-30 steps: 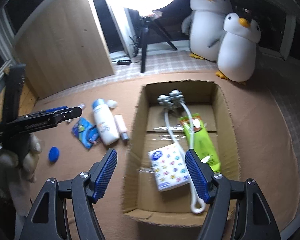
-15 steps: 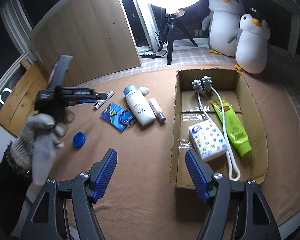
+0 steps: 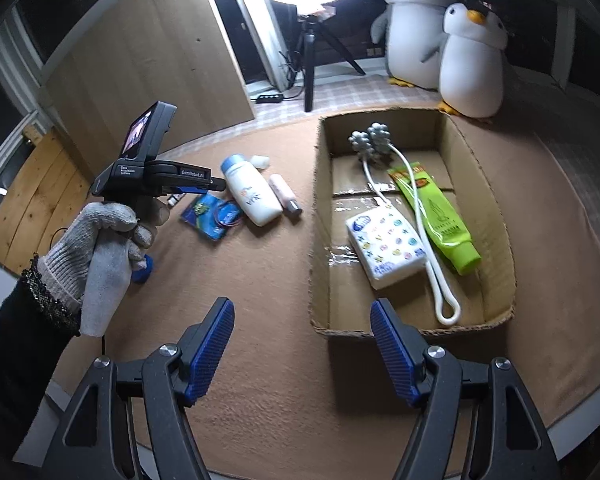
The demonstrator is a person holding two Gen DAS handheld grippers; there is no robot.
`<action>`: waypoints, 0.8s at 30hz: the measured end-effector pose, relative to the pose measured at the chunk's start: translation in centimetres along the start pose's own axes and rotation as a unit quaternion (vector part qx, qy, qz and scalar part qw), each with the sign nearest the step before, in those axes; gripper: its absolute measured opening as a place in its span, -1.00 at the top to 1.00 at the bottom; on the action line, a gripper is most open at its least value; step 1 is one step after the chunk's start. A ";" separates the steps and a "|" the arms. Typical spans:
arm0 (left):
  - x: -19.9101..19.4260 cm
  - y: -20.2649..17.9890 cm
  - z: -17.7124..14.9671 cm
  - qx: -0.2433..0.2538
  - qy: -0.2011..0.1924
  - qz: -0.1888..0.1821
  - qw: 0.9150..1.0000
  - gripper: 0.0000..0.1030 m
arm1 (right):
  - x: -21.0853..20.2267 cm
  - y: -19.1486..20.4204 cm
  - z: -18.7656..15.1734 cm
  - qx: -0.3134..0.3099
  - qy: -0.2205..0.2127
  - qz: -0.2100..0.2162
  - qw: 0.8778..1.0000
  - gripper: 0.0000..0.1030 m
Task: Organize objects
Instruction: 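Lower the left tool onto the blue keychain card pack and close, then grasp the keychain card pack with the right tool as the left tool releases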
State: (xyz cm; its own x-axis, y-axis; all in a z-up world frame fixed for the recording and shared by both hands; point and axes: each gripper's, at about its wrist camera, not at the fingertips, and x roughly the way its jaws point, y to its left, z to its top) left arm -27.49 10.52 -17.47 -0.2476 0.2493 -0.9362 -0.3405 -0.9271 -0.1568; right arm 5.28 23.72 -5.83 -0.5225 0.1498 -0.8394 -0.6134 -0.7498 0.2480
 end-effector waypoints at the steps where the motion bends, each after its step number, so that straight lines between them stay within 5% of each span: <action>1: 0.2 -0.3 -0.1 0.010 0.002 0.000 1.000 0.36 | 0.0 -0.1 0.0 0.002 0.000 -0.001 1.000 -0.30; 13: -0.6 -3.1 -5.1 0.124 -0.014 0.009 0.992 0.36 | 0.5 1.1 0.3 -0.008 0.004 0.009 1.000 -0.30; 24: -3.3 -3.2 -11.3 0.131 -0.038 -0.019 0.990 0.37 | 1.5 3.2 0.2 -0.024 0.018 0.028 0.999 -0.30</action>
State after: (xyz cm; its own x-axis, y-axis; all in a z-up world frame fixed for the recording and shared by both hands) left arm -15.33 9.46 -17.45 -0.2939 0.3111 -0.9038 -0.5720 -0.8148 -0.0944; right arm 2.41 21.70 -6.22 -0.5333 0.0852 -0.8416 -0.5543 -0.7867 0.2716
